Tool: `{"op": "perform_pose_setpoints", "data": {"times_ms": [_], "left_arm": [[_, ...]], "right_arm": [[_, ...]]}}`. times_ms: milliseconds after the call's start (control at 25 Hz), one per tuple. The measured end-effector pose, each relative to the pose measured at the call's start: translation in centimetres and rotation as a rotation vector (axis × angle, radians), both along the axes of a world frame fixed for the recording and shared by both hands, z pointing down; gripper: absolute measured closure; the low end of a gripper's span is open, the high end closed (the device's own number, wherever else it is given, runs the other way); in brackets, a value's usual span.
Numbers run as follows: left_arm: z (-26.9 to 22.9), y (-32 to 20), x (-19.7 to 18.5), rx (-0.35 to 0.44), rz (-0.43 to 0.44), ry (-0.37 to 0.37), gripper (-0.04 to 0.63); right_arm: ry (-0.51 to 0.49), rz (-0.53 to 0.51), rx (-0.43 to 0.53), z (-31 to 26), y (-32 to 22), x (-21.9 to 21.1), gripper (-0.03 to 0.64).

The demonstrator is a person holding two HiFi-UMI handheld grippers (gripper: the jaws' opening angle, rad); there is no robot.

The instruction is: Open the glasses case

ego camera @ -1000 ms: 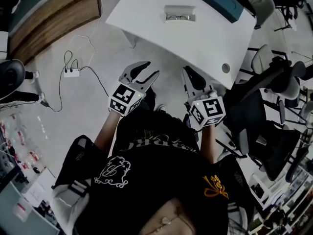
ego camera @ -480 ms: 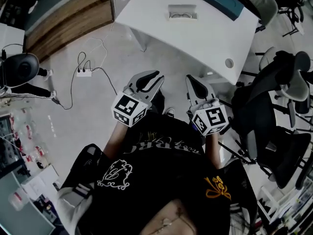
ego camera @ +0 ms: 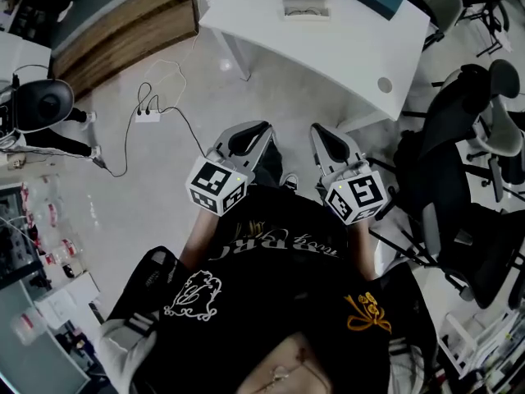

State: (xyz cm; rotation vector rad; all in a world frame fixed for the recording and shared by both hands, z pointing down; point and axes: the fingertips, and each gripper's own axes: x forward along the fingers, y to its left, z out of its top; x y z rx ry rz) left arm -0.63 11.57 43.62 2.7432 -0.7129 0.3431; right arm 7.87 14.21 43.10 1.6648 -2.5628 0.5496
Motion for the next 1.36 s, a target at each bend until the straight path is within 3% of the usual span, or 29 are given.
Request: {"op": "perform_pose_setpoints", "data": {"times_ms": [600, 1360], "left_arm": [[-0.6, 6.2, -1.9, 0.016, -0.027, 0.034, 0.565], [-0.6, 7.5, -0.5, 0.036, 0.010, 0.009, 0.565]], "right_arm": [[0.054, -0.085, 0.016, -0.3, 5.2, -2.9, 0.603], [0.023, -0.088, 0.014, -0.5, 5.9, -2.1, 0.603]]}}
